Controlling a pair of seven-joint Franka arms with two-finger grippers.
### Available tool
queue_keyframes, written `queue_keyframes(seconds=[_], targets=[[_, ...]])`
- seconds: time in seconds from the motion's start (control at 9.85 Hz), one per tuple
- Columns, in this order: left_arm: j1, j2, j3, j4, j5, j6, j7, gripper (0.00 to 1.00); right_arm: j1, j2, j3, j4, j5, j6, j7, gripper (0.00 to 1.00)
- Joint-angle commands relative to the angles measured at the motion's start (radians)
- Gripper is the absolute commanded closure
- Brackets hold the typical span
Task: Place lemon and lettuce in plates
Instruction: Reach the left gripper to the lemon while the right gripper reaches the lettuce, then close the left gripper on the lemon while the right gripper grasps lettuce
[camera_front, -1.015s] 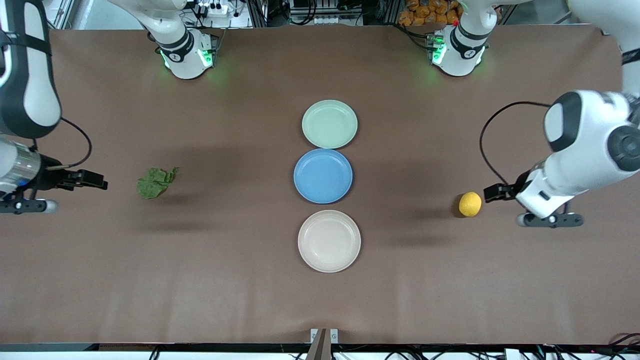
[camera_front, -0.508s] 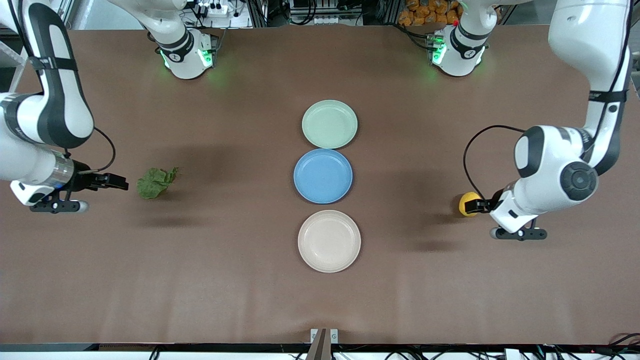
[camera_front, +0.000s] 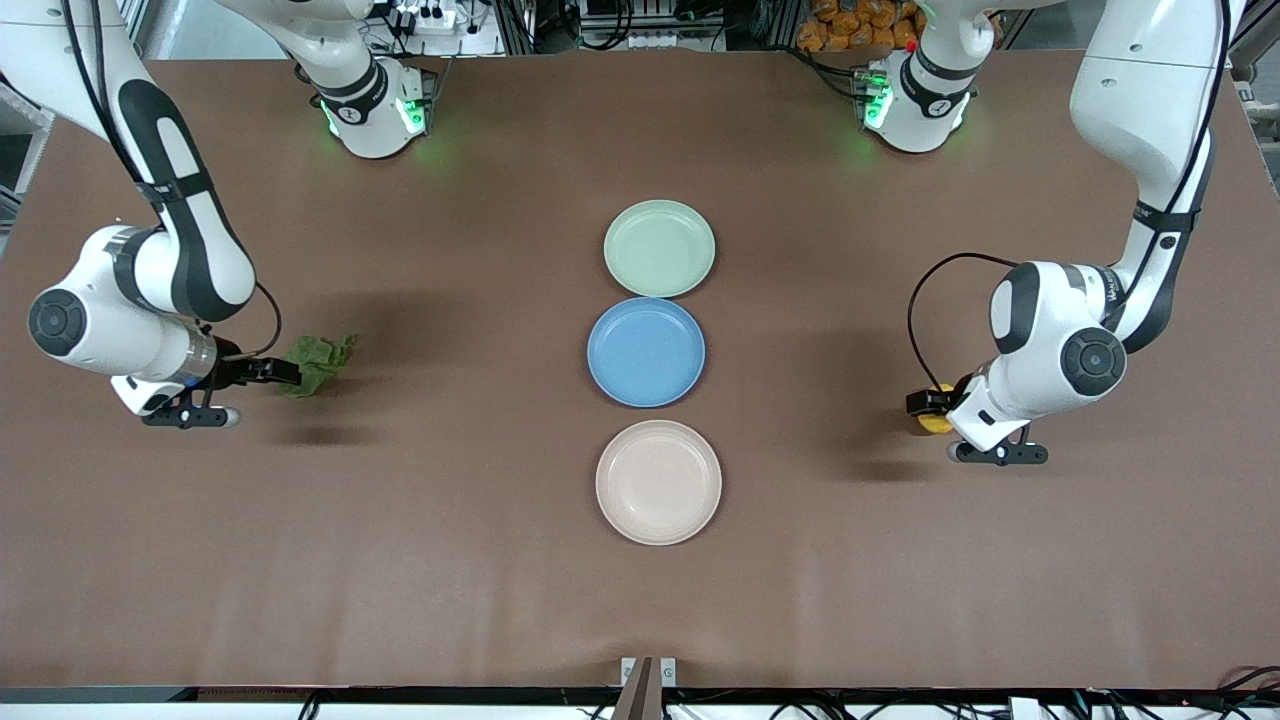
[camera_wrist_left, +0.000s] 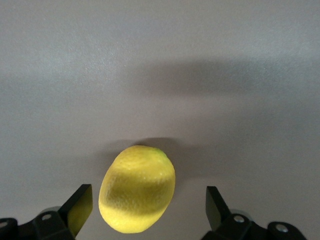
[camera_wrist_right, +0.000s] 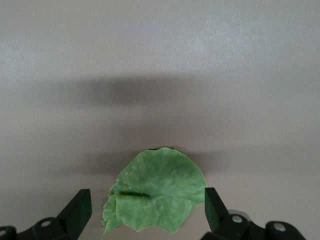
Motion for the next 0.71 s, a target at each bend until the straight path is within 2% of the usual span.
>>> queue_keyframes(seconds=[0.0,0.3,0.41,0.51,0.61], targets=[[0.007,0.017,-0.002,-0.007,0.070,0.033,0.012,0.00,-0.013,-0.012,0.012,-0.063,0.009,0.041,-0.014,0.00],[0.007,0.043,0.000,-0.007,0.070,0.049,0.010,0.00,-0.018,0.017,0.012,-0.075,0.010,0.079,-0.014,0.00],[0.008,0.044,0.000,-0.009,0.070,0.052,0.012,0.08,-0.018,0.032,0.012,-0.075,0.012,0.087,-0.014,0.00],[0.008,0.049,0.000,-0.007,0.070,0.052,0.012,0.31,-0.018,0.045,0.013,-0.075,0.014,0.087,-0.014,0.00],[0.008,0.049,0.000,-0.007,0.070,0.052,0.012,0.64,-0.018,0.052,0.013,-0.075,0.015,0.087,-0.014,0.00]])
